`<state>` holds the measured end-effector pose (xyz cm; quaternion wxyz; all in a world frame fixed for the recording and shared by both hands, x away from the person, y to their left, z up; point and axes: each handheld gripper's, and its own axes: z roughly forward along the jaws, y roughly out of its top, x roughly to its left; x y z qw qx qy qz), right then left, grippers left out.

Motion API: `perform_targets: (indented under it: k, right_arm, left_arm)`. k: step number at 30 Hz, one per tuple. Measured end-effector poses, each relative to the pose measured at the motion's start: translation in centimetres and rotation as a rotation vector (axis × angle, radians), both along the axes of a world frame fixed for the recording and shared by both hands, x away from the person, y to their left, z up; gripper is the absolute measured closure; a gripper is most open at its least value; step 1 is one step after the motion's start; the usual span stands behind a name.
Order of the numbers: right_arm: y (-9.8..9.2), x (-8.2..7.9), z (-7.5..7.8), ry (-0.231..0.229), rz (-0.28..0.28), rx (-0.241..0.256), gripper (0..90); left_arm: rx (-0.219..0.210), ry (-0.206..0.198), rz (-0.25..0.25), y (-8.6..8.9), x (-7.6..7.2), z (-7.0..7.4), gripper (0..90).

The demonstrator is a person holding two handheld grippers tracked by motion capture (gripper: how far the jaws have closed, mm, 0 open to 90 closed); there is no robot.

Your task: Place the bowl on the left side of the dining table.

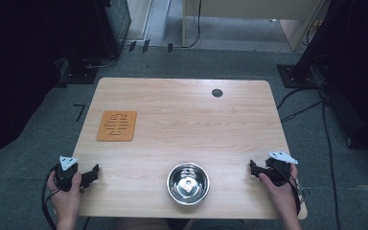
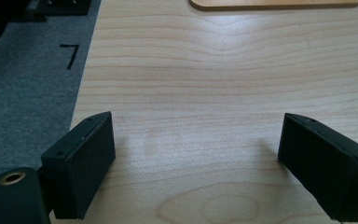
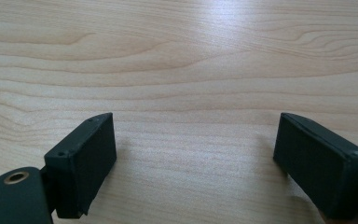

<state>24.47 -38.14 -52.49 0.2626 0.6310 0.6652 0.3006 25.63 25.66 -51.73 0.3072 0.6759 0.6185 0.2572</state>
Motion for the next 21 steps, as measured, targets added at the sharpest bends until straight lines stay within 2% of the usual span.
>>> perform_targets:
  k: [2,6,11,13,15,21]
  right_arm:
    - [0.0,0.0,0.0,0.0,0.0,0.0,12.5]
    - [0.0,0.0,0.0,0.0,0.0,0.0,12.5]
    - [0.0,0.0,0.0,0.0,0.002,-0.001,12.4]
    - [0.0,0.0,0.0,0.0,0.002,-0.001,12.4]
    - [0.0,0.0,0.0,0.0,0.002,-0.001,12.4]
    - [0.0,0.0,0.0,0.0,0.002,-0.001,12.4]
  left_arm:
    - [-0.052,-0.005,-0.005,0.5,-0.1,0.1,10.9]
    - [-0.05,-0.006,0.004,0.4,-0.1,0.2,10.8]
    - [-0.091,-0.041,0.011,0.0,-0.3,1.2,10.8]
    - [-0.088,-0.054,0.008,-0.3,-0.3,1.6,10.8]
    - [-0.101,-0.07,-0.009,-0.8,-0.4,2.1,10.8]
    - [-0.094,-0.089,-0.043,-2.2,-0.4,3.0,10.8]
